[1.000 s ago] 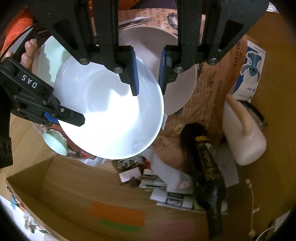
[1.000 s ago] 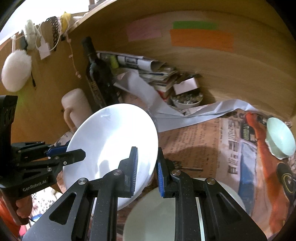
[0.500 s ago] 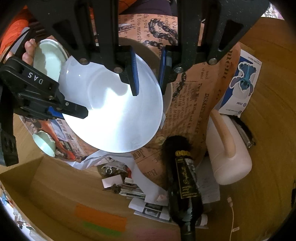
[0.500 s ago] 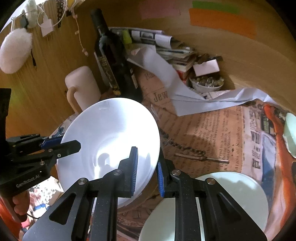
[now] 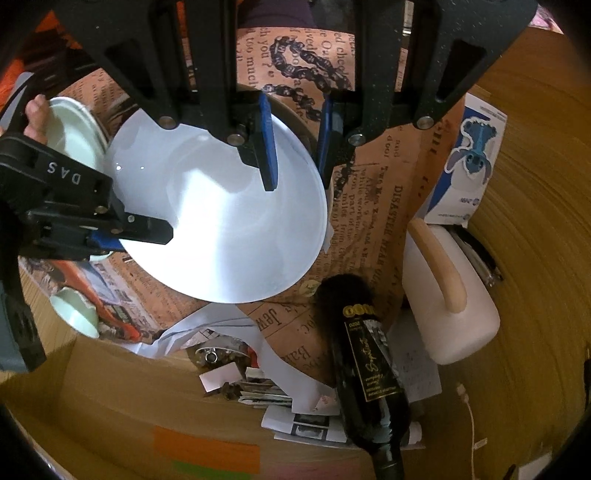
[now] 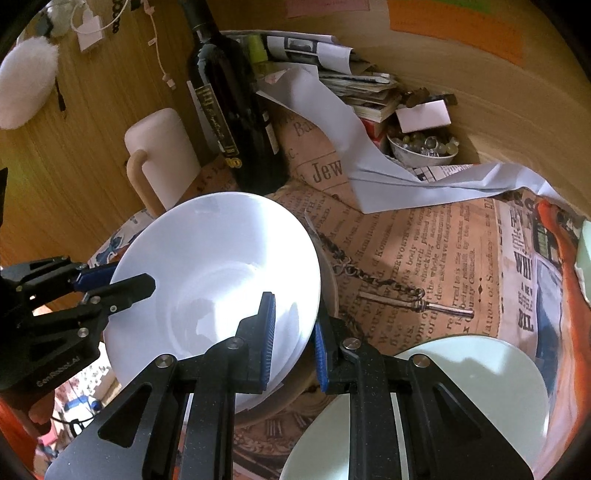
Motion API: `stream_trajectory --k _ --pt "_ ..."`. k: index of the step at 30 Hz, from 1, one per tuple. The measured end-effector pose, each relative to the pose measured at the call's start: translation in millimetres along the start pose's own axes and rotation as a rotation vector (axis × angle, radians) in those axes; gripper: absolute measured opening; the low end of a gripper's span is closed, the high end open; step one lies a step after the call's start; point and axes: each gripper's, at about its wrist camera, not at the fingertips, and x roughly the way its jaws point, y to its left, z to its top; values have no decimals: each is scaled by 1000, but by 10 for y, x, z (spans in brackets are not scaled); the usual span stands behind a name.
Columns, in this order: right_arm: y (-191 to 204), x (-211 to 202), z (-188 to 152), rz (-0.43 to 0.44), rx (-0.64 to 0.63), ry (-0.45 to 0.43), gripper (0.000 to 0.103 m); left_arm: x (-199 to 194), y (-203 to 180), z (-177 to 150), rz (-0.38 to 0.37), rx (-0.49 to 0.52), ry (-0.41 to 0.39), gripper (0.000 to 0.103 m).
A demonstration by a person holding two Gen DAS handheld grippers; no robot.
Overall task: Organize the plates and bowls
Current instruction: 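Lower the white bowl into the grey bowl and open the left tool, then move both open tools toward the mint green bowl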
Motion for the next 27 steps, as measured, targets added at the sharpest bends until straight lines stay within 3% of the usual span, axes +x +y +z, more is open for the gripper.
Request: stream_trajectory --k 4,12,21,22,24,26,27 --pt "36 20 -9 -17 -25 0 17 28 -68 -24 83 64 -11 20" --pt "53 33 14 -30 -45 -8 20 44 -51 -10 64 66 -10 20" --pt "108 3 11 0 -63 -7 46 -87 39 71 5 -15 -38 24" --pt "93 -16 19 7 -53 -14 48 -125 30 88 2 -15 -49 25" --pt "59 -69 37 7 -32 -38 59 -193 13 124 -7 -18 -71 45" --pt "5 -181 64 -25 -13 -102 71 -269 -2 170 -17 -29 -106 57" --pt "-19 -229 74 -28 -7 -121 74 -304 -12 194 -21 -34 -123 58"
